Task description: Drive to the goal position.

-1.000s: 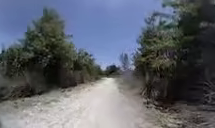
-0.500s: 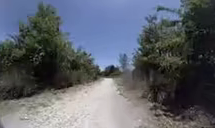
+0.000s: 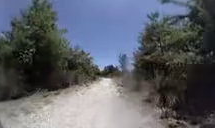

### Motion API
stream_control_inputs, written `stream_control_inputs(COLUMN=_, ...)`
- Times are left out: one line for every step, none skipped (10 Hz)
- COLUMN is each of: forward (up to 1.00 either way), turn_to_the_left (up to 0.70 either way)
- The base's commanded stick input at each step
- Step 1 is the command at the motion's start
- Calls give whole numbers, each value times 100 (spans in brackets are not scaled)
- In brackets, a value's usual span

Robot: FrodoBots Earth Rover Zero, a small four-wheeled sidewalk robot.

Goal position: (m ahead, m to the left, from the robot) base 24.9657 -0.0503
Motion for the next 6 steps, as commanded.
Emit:
stream_control_inputs(forward=70, turn_to_the_left=0)
stream_control_inputs(forward=70, turn_to_the_left=0)
stream_control_inputs(forward=70, turn_to_the_left=0)
stream_control_inputs(forward=70, turn_to_the_left=0)
stream_control_inputs(forward=70, turn_to_the_left=0)
stream_control_inputs(forward=70, turn_to_the_left=0)
